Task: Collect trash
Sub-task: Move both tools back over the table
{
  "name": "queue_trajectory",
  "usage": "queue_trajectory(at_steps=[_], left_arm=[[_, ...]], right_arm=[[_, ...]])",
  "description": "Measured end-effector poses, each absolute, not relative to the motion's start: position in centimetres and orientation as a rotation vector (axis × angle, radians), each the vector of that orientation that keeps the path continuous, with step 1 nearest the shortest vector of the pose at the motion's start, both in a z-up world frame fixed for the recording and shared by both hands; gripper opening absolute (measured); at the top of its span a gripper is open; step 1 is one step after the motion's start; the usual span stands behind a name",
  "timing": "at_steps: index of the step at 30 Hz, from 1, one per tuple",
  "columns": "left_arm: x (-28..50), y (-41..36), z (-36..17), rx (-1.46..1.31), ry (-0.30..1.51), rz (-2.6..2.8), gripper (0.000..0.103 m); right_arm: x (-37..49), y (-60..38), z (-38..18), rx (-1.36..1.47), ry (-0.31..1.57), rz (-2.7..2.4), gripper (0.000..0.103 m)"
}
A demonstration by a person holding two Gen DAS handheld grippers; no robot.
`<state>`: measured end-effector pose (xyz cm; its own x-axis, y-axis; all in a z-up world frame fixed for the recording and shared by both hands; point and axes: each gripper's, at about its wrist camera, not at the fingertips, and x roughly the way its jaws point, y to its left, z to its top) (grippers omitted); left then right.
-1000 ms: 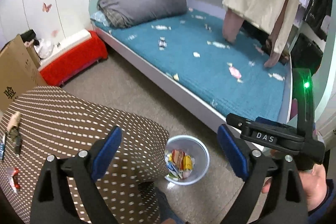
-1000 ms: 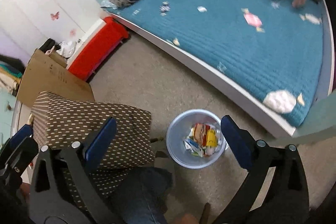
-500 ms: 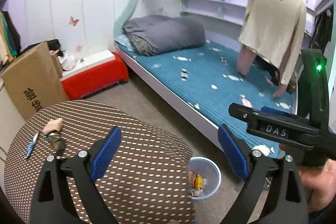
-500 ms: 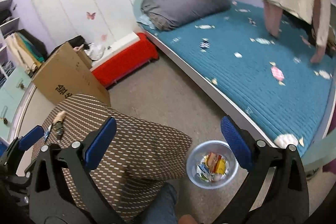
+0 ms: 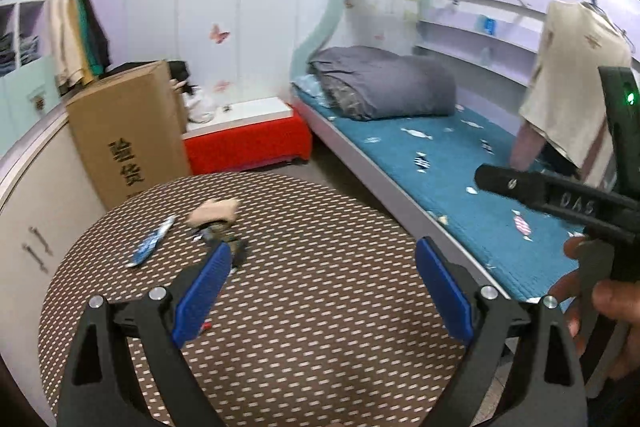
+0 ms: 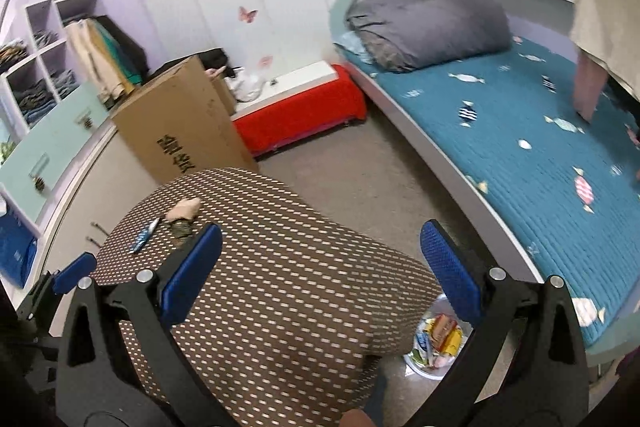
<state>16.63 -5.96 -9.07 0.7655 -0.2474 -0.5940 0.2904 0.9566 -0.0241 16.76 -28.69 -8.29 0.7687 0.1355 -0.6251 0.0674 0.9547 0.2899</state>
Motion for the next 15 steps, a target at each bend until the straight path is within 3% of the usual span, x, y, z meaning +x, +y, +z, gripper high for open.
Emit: queue_trajectory(at_steps=[15], left_arm=[[17.9,6.0,-15.0,-0.006,0.747,-0.095,0.091]], right_arm=[[22.4,-18.4,-11.1,0.19,0.795,0.198,0.097]])
